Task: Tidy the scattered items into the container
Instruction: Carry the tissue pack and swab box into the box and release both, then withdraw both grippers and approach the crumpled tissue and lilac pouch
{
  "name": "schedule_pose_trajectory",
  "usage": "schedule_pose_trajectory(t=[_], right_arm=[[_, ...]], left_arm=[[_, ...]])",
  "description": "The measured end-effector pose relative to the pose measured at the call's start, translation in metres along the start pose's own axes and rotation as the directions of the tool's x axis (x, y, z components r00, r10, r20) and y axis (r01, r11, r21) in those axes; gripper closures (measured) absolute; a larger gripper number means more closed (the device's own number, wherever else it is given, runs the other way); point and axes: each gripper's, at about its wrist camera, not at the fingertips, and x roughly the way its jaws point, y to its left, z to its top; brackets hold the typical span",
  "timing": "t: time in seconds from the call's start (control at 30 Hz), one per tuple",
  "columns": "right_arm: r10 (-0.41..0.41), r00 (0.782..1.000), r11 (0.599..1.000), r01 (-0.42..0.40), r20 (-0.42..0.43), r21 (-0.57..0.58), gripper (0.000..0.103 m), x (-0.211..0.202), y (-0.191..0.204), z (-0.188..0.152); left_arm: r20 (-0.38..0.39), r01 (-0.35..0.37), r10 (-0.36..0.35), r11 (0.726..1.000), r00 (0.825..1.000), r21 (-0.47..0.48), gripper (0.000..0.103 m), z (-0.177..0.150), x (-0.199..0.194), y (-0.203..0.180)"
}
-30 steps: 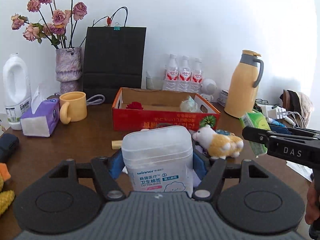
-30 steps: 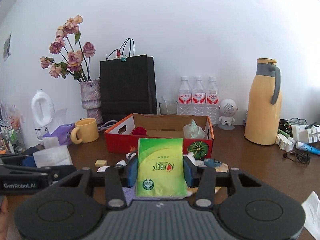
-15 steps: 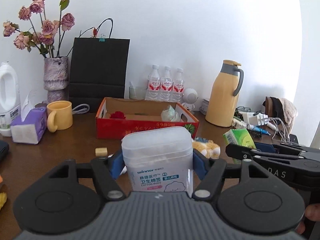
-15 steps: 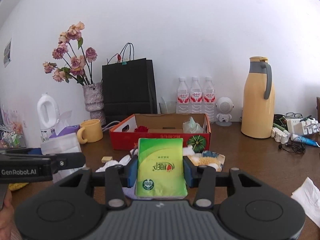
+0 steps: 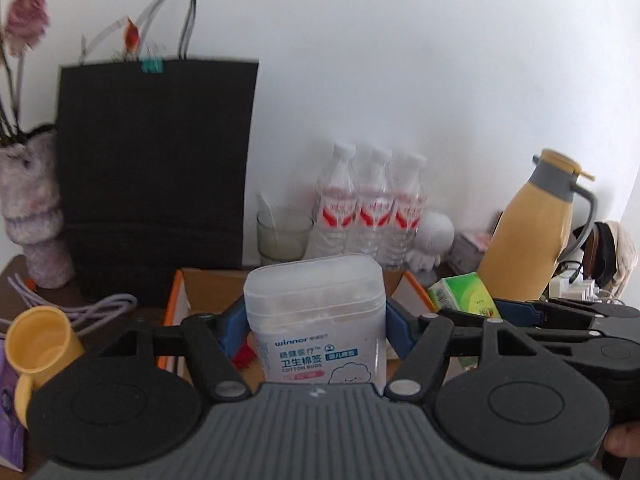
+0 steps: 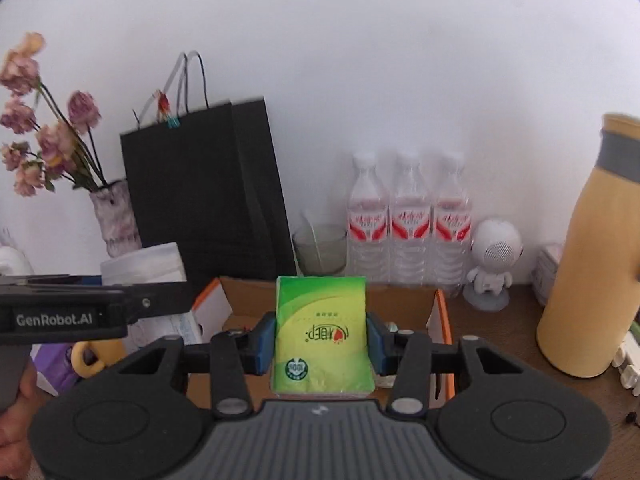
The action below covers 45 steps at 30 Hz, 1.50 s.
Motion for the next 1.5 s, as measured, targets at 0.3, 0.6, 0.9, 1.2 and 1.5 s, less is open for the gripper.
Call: schedule_pose_trajectory(t=[0.3, 0.6, 0.9, 1.2, 1.5], right_arm=[[-0.038, 0.839, 0.998, 0.06, -0.542, 0.023, 0.059, 0.137, -0.042, 0.002], [-0.055, 0.77, 0.998, 0.068, -0.636, -0.004, 0.055, 0.167, -0.031, -0.027], [-0.061, 0.796, 0.994, 0.103, -0.602, 0.035, 0.02, 0.13, -0.029, 0.0], [-0.044, 0.81, 0.984, 0.135, -0.585, 0.112, 0.015, 0.086, -0.014, 0.035], [-0.138, 0.99, 0.99, 0.139, -0.013, 0.031, 0.003, -0.009, 0.017, -0.018]], left_arm=[[-0.573, -0.012, 0.026, 1.0, 0.819, 0.029, 0.033, -0.007, 0.169, 0.016], [-0.643, -0.039, 0.026, 0.999, 0.766, -0.006, 0.034, -0.03, 0.2, 0.015], [-0.646, -0.091, 0.026, 0.994, 0.763, -0.068, 0.032, -0.006, 0.157, 0.023], [-0.569, -0.174, 0.139, 0.985, 0.811, -0.006, 0.016, 0.022, 0.077, 0.026], [0.066, -0.333, 0.334, 0.943, 0.94, -0.03, 0.0, -0.042, -0.037, -0.004]])
